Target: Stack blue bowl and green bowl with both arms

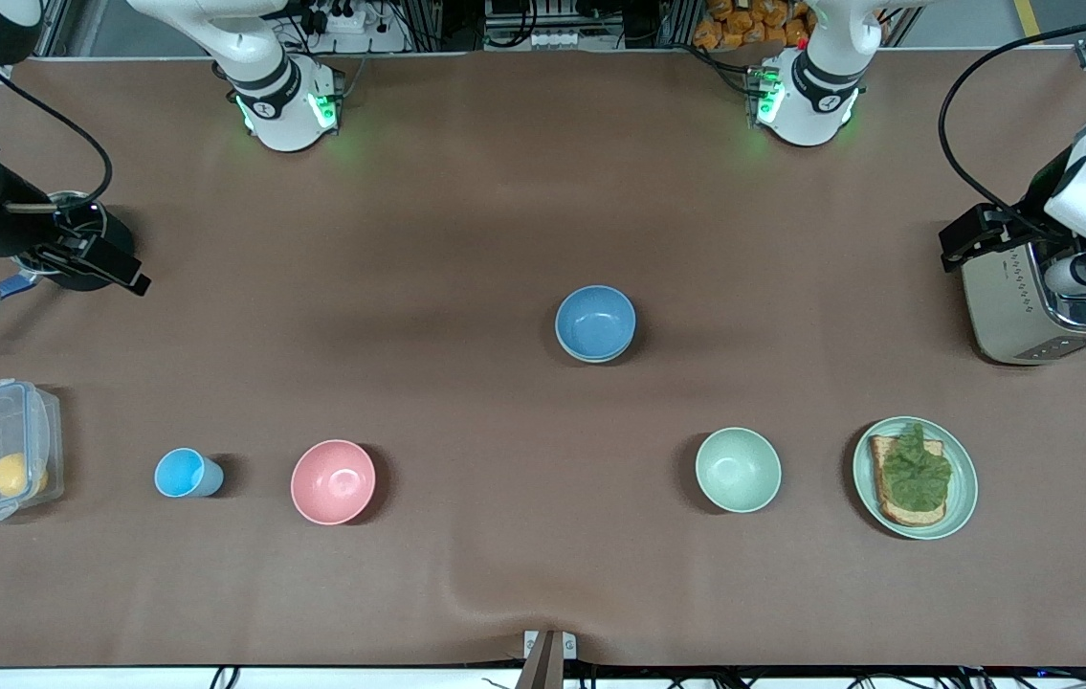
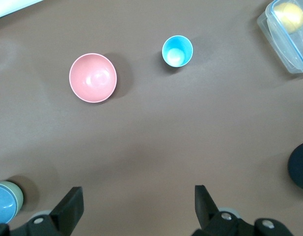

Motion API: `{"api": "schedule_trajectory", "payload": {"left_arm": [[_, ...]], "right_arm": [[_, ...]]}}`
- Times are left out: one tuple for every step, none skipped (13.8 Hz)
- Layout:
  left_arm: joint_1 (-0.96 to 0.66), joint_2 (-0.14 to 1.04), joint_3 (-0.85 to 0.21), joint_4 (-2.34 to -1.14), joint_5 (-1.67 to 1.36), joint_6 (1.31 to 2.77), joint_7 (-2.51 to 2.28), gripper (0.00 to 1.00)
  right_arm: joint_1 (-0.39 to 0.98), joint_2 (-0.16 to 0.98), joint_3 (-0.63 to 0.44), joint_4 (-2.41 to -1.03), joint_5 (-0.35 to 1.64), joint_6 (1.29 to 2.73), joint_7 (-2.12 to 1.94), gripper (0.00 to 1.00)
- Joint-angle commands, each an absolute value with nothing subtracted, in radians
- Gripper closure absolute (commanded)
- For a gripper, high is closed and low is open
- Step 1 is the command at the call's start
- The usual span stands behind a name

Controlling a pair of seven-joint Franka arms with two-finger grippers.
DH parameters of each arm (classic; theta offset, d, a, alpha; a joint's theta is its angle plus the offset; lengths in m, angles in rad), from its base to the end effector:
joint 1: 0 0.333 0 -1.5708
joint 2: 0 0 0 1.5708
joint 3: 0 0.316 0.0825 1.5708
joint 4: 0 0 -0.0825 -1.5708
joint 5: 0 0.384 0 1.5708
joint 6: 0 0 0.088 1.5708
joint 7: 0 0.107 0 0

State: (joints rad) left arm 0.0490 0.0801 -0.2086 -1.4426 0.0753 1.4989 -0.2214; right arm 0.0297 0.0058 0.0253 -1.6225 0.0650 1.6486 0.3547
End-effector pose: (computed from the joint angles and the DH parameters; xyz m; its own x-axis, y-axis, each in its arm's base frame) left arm 0.5669 -0.0772 0.6343 0.9977 0.0671 -0.0085 0.0664 -0.9959 -0.0620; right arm 0.5614 0.0374 0.6038 0.9541 -0.2993 -0.0037 -0.2989 -0.9519 -0.0679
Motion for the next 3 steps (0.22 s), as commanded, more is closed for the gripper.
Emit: {"api": "schedule_trajectory", "payload": {"left_arm": [[0.051,0.072,-0.209,-1.442,0.051,1.488,-0.215,0.00],[0.049,0.072,-0.209,-1.442,0.051,1.488,-0.215,0.00],[0.048,0.072,-0.209,-1.442,0.051,1.488,-0.215,0.00]], "right_arm": [[0.044,-0.026,0.020,-1.655,0.031,1.655,0.350,0.00],[0.044,-0.026,0.021,-1.655,0.029,1.655,0.348,0.00],[0.044,-0.026,0.021,-1.655,0.028,1.654,0.344,0.00]]}}
